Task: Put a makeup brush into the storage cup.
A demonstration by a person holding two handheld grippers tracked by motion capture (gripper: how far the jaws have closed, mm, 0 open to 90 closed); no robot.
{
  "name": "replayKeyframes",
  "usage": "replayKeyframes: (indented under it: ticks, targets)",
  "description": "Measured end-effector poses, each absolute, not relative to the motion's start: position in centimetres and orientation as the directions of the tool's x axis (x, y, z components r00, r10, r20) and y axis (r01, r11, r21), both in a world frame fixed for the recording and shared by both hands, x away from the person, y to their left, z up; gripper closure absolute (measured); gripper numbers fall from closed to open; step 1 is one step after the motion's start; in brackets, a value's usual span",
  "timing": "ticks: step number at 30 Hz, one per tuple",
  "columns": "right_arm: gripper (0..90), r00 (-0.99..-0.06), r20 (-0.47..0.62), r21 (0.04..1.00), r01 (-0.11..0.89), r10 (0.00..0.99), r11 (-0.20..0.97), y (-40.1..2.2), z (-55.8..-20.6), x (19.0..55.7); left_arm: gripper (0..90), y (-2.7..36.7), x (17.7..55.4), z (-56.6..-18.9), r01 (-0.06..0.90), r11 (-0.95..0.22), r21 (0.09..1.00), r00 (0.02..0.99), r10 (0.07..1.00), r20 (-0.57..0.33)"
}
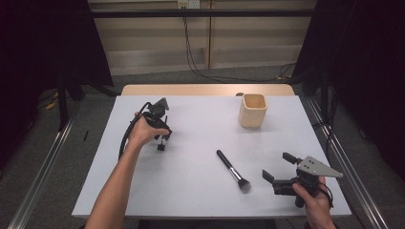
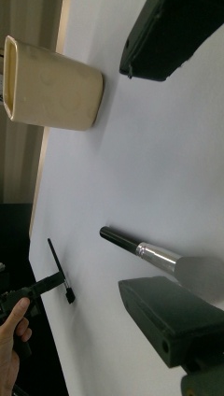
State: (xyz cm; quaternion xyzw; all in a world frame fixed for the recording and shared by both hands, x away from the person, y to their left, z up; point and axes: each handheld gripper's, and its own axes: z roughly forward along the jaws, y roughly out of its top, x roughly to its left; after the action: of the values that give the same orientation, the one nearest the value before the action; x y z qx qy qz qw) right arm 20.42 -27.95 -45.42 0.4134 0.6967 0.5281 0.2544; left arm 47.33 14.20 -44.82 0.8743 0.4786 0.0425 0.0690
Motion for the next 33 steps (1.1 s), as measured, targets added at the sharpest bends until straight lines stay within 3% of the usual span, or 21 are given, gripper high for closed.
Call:
replayKeyframes:
  ticks: [11, 12, 13, 14, 20, 22, 33]
  targets:
    - [0.0, -0.529, 0.082, 0.946, 0.308, 0.845, 0.101, -28.0, -45.4, 20.4, 40.0, 13.2, 47.0, -44.9, 0.848, -0.515, 0.125, 0.521, 0.854, -0.013]
    - [0.0, -0.529, 0.083, 0.946, 0.308, 0.845, 0.099, -28.0, -45.4, 20.3, 46.7, 13.2, 47.0, -44.9, 0.849, -0.515, 0.121, 0.52, 0.854, -0.014]
    - [0.0, -0.529, 0.083, 0.946, 0.308, 0.845, 0.099, -28.0, -45.4, 20.3, 46.7, 13.2, 47.0, -44.8, 0.852, -0.511, 0.115, 0.516, 0.856, -0.016]
    - [0.0, -0.529, 0.083, 0.946, 0.308, 0.845, 0.1, -28.0, -45.4, 20.3, 56.1, 13.2, 47.0, -44.7, 0.86, -0.5, 0.106, 0.505, 0.863, -0.025]
    - [0.0, -0.53, 0.081, 0.944, 0.311, 0.844, 0.105, -28.0, -45.5, 20.4, 67.6, 13.0, 47.0, -44.7, 0.872, -0.481, 0.098, 0.485, 0.874, -0.027]
    - [0.0, -0.532, 0.08, 0.944, 0.311, 0.843, 0.107, -27.9, -45.5, 20.4, 75.2, 12.9, 47.0, -44.7, 0.878, -0.472, 0.083, 0.475, 0.879, -0.031]
    - [0.0, -0.53, 0.084, 0.944, 0.313, 0.844, 0.103, -28.0, -45.5, 20.3, 85.8, 13.0, 47.0, -44.7, 0.885, -0.461, 0.067, 0.464, 0.885, -0.042]
